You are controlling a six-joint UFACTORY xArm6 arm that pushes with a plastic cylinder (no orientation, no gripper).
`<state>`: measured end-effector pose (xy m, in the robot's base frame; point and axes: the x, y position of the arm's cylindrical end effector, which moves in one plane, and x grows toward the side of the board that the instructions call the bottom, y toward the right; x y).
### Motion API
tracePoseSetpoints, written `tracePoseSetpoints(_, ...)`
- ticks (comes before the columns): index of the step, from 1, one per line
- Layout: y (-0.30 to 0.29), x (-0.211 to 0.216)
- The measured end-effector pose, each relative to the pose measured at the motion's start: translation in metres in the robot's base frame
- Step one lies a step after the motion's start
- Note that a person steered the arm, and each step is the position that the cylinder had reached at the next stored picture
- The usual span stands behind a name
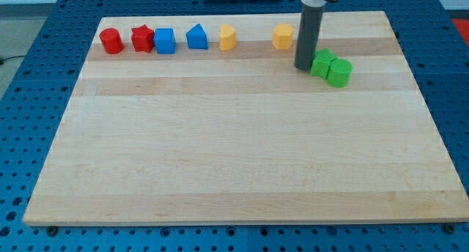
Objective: Slide the yellow hexagon to the right of yellow heart
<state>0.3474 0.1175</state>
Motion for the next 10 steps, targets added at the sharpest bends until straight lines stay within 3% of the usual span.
tracePoseSetpoints(1, 0.014, 0.009)
tracePoseSetpoints(3, -0.004, -0.027)
tracePoseSetpoints(4, -0.012, -0.064)
tracePoseSetpoints(6, -0.086, -0.069)
tracePoseSetpoints(8, -0.046, -0.07)
tracePoseSetpoints(10, -0.046, -0.144)
